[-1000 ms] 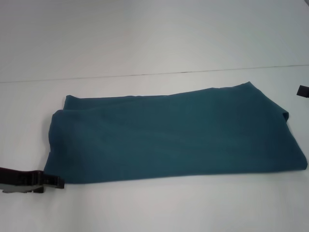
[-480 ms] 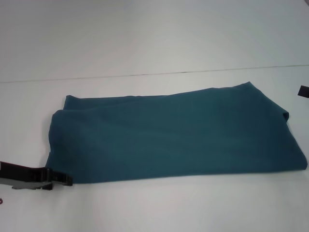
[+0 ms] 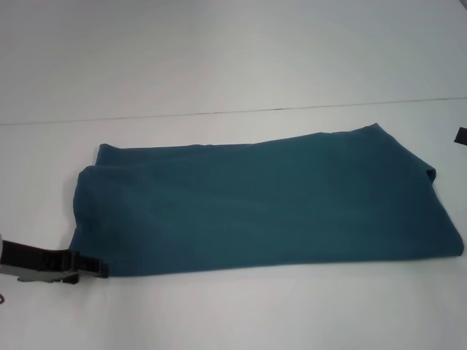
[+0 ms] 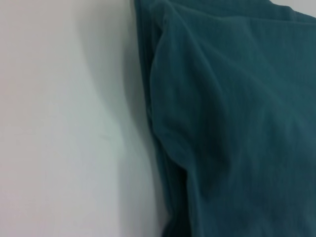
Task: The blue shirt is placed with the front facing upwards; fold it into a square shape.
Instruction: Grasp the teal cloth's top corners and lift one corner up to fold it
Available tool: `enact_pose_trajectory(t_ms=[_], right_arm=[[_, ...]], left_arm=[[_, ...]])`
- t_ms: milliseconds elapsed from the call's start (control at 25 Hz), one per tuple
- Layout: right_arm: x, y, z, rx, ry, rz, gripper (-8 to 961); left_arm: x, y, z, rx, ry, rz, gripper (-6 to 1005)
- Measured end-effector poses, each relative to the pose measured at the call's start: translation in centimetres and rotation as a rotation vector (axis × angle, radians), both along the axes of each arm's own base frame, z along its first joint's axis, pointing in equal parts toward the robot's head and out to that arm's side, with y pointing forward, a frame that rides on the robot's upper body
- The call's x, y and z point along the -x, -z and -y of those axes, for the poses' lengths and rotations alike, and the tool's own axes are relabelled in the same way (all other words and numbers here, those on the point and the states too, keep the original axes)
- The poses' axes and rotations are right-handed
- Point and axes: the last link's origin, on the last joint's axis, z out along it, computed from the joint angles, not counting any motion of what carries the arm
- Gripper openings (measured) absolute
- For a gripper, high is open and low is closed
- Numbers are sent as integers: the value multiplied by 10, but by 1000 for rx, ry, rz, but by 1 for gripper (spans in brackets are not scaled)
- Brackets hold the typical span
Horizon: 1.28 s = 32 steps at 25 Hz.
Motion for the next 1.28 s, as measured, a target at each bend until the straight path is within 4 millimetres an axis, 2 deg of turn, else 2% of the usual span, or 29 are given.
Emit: enact_pose_trajectory(t_ms=[560, 880, 1280], right_arm=[[0, 0, 1, 0, -1, -4, 899], [0, 0, 1, 2, -3, -5, 900], [1, -1, 1, 2, -4, -4, 899]], left_arm=[[-4, -2, -14, -22, 28, -56, 679], [-6, 0, -14, -14, 31, -54, 678], [-3, -6, -13, -9, 29, -80, 679]])
